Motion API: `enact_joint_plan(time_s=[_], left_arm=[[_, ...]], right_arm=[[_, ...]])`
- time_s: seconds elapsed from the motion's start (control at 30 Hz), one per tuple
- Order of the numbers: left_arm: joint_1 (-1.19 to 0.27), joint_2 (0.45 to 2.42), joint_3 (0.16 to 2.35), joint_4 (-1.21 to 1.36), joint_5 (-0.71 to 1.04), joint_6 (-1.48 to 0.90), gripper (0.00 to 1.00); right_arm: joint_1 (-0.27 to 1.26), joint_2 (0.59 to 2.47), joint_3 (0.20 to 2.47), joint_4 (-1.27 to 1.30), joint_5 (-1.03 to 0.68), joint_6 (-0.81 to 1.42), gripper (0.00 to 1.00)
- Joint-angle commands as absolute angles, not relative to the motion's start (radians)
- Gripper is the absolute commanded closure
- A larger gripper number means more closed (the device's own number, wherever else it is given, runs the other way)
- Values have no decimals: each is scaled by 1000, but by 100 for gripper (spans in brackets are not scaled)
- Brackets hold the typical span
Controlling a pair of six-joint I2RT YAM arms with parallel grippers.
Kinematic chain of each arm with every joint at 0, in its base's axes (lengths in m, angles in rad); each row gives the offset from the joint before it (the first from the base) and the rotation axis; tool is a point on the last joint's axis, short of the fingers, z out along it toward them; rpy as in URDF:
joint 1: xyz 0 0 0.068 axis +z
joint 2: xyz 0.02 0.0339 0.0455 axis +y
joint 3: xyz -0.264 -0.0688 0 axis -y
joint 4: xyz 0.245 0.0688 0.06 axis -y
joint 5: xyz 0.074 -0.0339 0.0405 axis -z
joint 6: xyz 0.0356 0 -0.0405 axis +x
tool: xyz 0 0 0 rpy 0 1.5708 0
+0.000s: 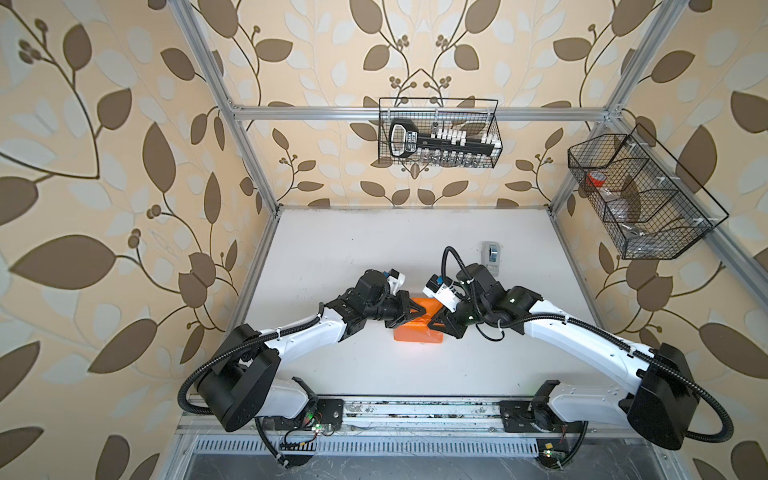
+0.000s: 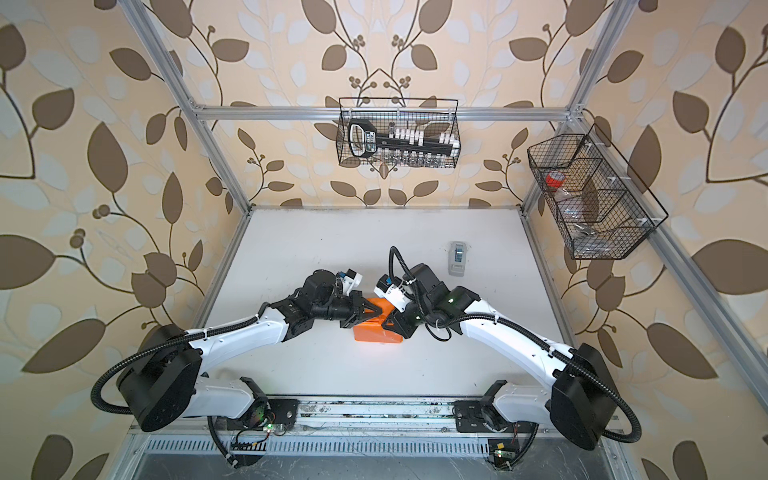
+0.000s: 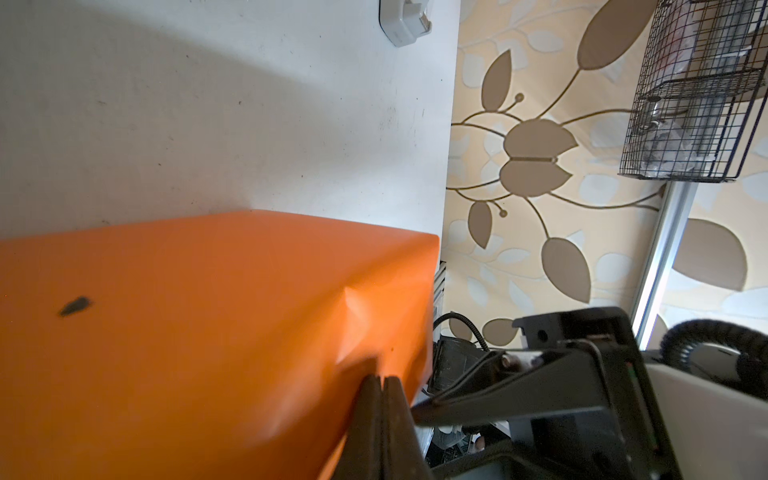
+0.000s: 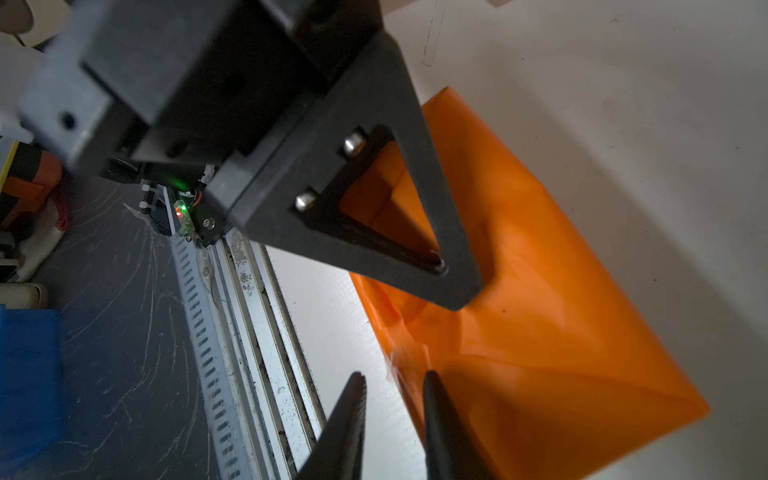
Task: Wrap the gift box in paper
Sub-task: 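Lower the right gripper onto the paper end nearest it and press it flat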
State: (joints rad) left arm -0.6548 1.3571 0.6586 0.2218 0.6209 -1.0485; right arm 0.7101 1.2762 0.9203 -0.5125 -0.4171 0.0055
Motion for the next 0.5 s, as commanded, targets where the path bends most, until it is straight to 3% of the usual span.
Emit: enact_joint_plan(time_s=[0.0, 0.27, 0.47], left_arm=[[-662, 1401, 619, 73, 584, -1028, 100], [-662, 1404, 617, 75, 583, -1031, 100], [-661, 1411, 617, 78, 581, -1032, 100]], right_arm=[[705, 1279, 949, -519, -452, -29, 78], [704, 1269, 946, -532, -478, -28, 100], [720, 1213, 942, -554, -533, -17, 100]])
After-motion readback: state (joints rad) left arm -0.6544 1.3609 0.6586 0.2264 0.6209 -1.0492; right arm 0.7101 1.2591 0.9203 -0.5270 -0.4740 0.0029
